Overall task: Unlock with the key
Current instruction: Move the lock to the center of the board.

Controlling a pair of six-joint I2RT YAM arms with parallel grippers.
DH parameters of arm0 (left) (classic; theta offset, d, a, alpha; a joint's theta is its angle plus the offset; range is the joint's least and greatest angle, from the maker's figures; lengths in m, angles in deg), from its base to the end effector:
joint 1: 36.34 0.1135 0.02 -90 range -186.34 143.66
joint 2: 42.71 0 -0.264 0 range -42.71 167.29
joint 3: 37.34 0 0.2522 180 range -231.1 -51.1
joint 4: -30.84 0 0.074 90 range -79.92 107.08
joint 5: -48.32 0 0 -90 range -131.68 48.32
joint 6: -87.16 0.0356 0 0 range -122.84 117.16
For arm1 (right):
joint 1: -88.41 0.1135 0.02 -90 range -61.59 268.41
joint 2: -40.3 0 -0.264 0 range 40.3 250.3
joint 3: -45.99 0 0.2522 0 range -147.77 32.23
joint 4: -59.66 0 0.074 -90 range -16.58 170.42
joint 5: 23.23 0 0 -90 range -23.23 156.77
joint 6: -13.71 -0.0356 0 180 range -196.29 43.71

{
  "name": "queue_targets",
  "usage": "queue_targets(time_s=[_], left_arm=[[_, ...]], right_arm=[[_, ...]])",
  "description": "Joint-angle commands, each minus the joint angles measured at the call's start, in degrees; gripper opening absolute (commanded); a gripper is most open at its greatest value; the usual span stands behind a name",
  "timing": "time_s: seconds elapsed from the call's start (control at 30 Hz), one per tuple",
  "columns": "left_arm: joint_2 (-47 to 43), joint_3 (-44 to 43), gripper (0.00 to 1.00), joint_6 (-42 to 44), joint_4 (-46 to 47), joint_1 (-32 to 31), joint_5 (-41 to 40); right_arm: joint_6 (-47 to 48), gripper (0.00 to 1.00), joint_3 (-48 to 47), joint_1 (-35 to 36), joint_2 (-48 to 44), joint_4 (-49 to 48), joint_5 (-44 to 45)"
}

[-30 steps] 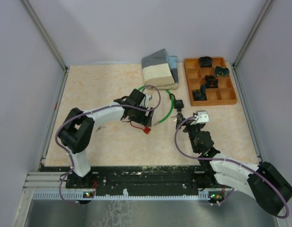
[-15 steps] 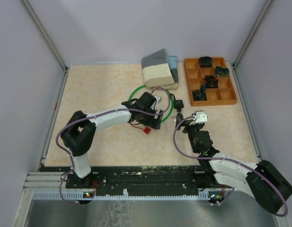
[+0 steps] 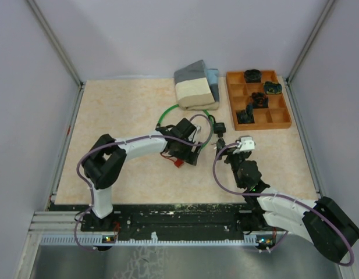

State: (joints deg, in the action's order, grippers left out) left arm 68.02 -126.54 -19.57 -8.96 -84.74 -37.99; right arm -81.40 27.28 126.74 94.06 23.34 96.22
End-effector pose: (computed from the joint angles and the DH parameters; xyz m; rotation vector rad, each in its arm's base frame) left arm 0.2643 -0.3011 0.1718 0.7634 2.6097 -0.4478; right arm 0.1484 0.0950 0.1839 -0.0426 1.5544 0.2015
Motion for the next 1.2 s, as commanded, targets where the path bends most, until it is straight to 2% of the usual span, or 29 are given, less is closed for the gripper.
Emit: queue_targets(time_s=[0.0,0.23,0.57,0.9,1.17], left_arm=[[-4.26,4.48,0.89,-0.64,-2.38,-1.55,1.96],[-10.73,10.4,0.88,-2.94,-5.3,-1.88,-1.49],[-20.04,8.75,0.9,-9.25,-9.64,-0.32,-11.52],[-27.76,15.37,0.89,-17.84,-14.84,13.68,-17.28],[-27.17,18.89,0.88,-17.67,-16.49,25.32,-18.56]], right_arm=[[0.18,0.84,-2.78,-0.36,-0.5,-1.9,0.19],[0.11,0.84,-2.78,-0.38,-0.5,-1.99,0.21],[0.05,0.84,-2.71,-0.41,-1.14,-1.69,0.2],[-0.23,0.84,-2.7,-0.31,-1.24,-1.72,-0.04],[-0.8,0.84,-2.78,-0.36,-1.48,-1.73,-0.83]])
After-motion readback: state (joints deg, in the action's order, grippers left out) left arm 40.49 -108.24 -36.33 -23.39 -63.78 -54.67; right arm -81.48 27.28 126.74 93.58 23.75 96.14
